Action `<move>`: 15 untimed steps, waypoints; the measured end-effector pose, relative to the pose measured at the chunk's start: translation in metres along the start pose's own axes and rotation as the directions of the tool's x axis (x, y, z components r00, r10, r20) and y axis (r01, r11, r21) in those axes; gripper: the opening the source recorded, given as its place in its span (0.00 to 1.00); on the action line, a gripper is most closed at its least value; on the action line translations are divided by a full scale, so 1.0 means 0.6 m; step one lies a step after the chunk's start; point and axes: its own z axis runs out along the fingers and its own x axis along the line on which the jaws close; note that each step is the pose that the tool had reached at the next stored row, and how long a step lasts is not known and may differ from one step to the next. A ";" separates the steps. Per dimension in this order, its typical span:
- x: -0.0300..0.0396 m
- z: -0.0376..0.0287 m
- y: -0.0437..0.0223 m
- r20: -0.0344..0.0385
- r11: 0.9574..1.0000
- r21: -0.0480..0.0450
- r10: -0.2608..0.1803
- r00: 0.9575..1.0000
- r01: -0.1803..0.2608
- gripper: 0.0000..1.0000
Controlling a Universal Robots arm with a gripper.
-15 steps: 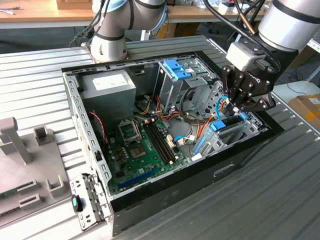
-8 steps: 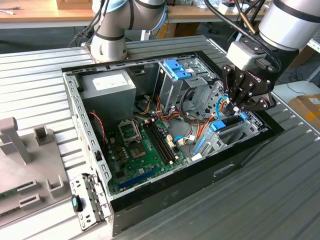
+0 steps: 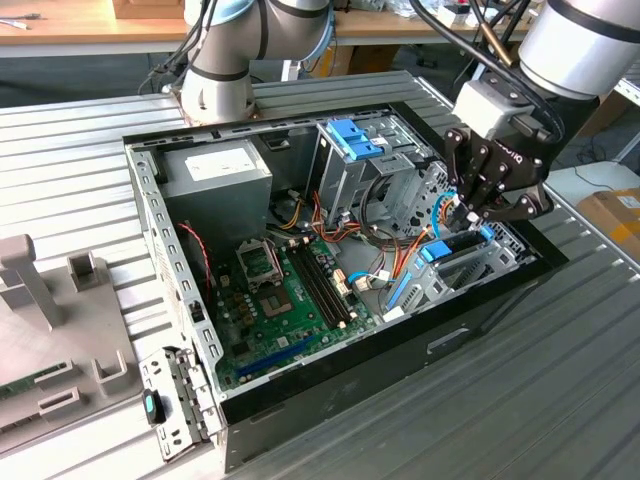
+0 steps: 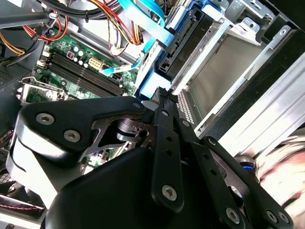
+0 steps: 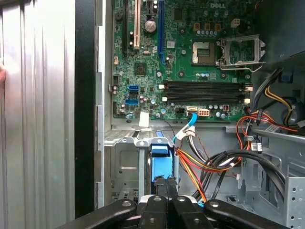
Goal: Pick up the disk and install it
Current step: 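Insert the first disk wire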
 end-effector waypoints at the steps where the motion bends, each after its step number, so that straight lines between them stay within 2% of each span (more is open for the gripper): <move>1: 0.000 0.000 0.000 0.000 1.000 0.000 0.000 1.000 0.000 0.11; 4: 0.000 0.000 -0.001 0.000 1.000 0.000 0.000 1.000 0.000 0.11; 8: -0.003 0.000 -0.020 0.000 1.000 0.000 0.000 1.000 0.000 0.11; 12: -0.006 0.001 -0.055 0.000 1.000 0.000 0.000 1.000 0.000 0.11; 13: -0.010 0.002 -0.075 0.000 1.000 0.000 -0.001 1.000 0.001 0.11; 15: -0.013 0.002 -0.087 0.000 1.000 0.000 -0.022 1.000 0.022 0.11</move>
